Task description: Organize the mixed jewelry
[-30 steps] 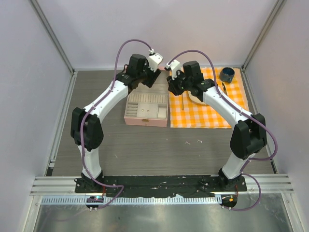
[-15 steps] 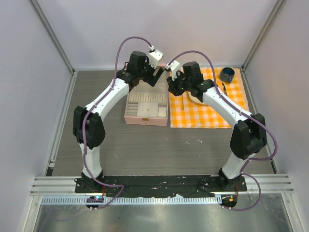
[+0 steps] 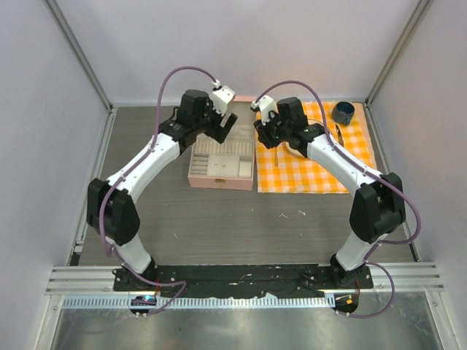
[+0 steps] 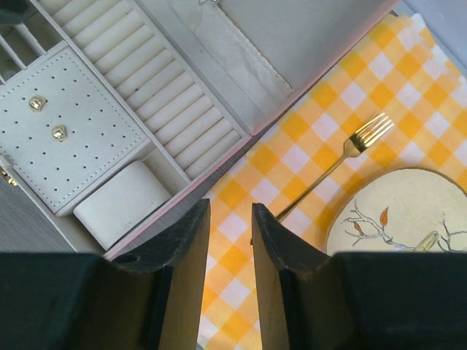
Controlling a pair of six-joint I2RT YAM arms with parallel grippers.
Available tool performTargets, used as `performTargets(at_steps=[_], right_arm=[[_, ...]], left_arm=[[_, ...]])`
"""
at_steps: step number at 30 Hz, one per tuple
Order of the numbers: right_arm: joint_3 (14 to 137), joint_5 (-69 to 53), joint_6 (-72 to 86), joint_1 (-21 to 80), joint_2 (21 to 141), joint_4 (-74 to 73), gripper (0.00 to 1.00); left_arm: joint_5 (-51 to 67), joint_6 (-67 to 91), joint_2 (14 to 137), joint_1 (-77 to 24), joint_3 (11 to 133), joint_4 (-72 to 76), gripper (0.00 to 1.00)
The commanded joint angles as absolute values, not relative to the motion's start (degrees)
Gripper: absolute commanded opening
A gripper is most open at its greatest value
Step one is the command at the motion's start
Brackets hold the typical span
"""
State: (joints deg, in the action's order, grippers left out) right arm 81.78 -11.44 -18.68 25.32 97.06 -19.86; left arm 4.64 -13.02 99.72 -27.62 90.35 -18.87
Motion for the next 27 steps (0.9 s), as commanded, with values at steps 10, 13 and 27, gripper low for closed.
performTargets(at_steps=[10,13,27], right_arm=[[71.64,-2.37,-22.93,22.59,82.72,-22.14,0.45],[69.09,-2.37,-24.51,22.41,80.86,-25.57,0.49],[53.63,-2.81,-33.56,22.15,66.72,-41.04,0.59]], left_arm=[[8.26,-8.52,85.17,-25.49,79.02,-19.95,0.88],[8.96,-8.26,84.20,-25.49,77.96,-21.71,0.88],[15.29,-7.47,81.39,-25.84,73.49,-28.74,0.88]])
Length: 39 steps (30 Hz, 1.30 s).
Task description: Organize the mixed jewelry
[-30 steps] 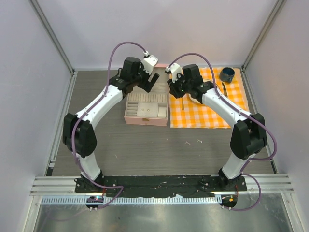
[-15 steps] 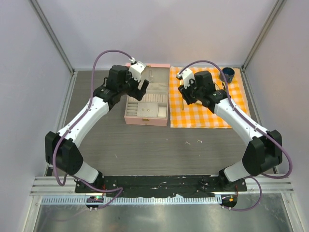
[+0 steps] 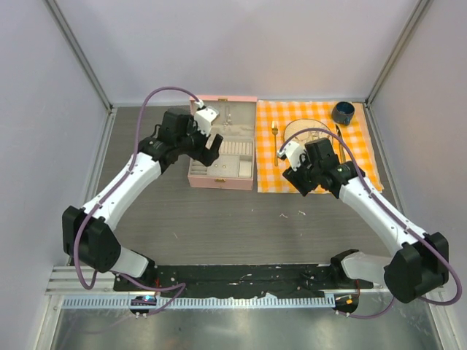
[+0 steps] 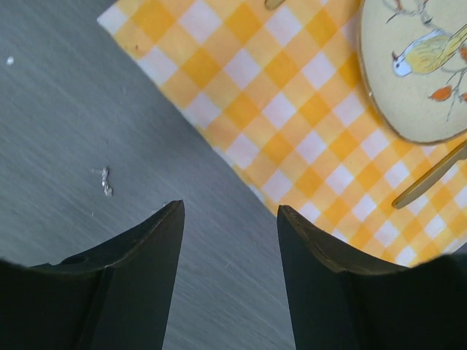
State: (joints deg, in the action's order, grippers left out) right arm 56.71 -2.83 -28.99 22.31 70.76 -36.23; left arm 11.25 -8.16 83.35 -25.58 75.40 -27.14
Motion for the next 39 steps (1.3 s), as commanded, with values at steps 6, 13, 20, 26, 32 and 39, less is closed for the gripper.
performTargets(at_steps=[6,13,20,26,32,39], right_arm=[[47.82,-3.78,-37.70,21.80,64.86,-44.38,0.56],[44.65,-6.33,-40.69,21.45,67.06,-42.72,0.51],[44.12,-8.35,-42.10,20.92,71.27,-40.26,0.48],[43.59,-9.84,-42.80,20.30,74.88,-37.80,0.44],[43.51,-11.07,-43.86,19.60,76.81,-36.56,0.41],[43.33,-11.60,-44.38,19.34,79.36,-35.68,0.40]], left_arm=[[15.38,-9.14,80.95,-26.28,70.58,-28.57,0.88],[14.59,-9.49,81.56,-26.28,69.96,-28.21,0.88],[14.15,-10.28,81.47,-26.28,69.61,-28.56,0.88],[13.54,-10.72,81.21,-26.28,69.35,-28.74,0.88],[13.36,-10.99,81.04,-26.28,69.17,-28.83,0.88],[13.27,-11.34,81.21,-26.28,68.73,-28.48,0.88]])
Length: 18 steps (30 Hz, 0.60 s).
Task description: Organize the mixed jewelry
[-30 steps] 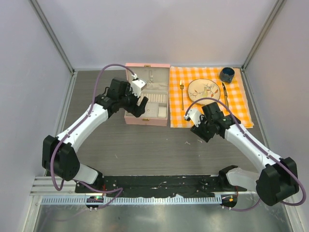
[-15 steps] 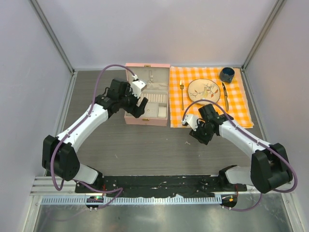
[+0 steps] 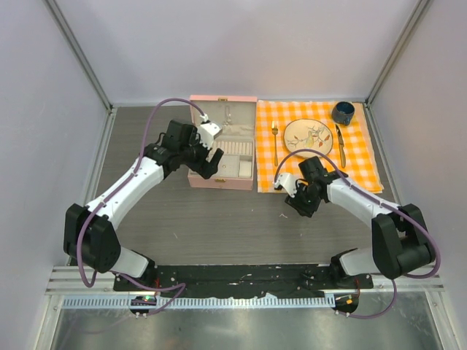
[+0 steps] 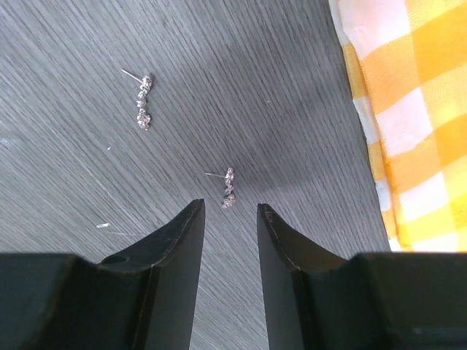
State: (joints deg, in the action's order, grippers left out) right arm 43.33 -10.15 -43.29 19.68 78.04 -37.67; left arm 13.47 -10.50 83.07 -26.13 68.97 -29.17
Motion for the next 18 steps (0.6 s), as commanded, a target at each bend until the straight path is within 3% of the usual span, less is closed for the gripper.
performTargets(at_steps=[1,18], right_arm=[[43.24,-11.69,-44.38,19.34,79.71,-35.42,0.40],[43.68,-11.51,-45.18,18.98,84.20,-33.66,0.32]], left_arm=[[13.27,-11.25,81.12,-26.28,68.73,-28.39,0.88],[12.39,-12.22,80.60,-26.28,67.41,-27.77,0.88]])
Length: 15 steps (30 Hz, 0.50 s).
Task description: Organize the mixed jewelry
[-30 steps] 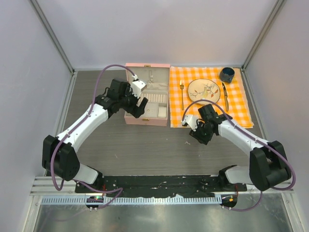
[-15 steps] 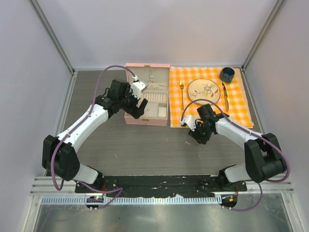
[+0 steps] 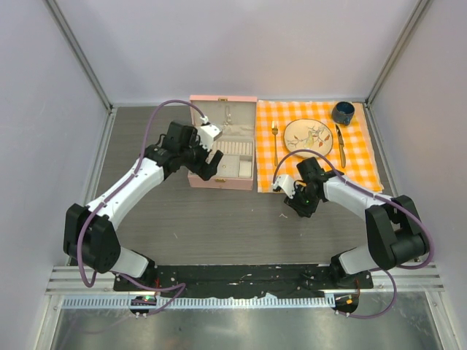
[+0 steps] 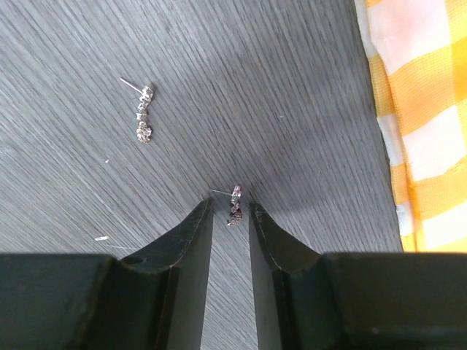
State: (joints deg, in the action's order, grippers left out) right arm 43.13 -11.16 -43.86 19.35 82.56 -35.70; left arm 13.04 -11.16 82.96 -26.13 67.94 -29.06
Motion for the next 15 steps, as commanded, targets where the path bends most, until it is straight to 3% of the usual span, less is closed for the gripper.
performTargets(at_steps=[1,15], right_arm=[[43.86,-11.51,-45.26,18.90,84.37,-33.58,0.31],[44.82,-11.34,-44.39,18.46,87.10,-31.03,0.08]], left_arm=[[12.39,-12.30,80.60,-26.28,67.33,-27.69,0.88],[11.25,-12.30,80.16,-26.28,66.89,-26.72,0.88]])
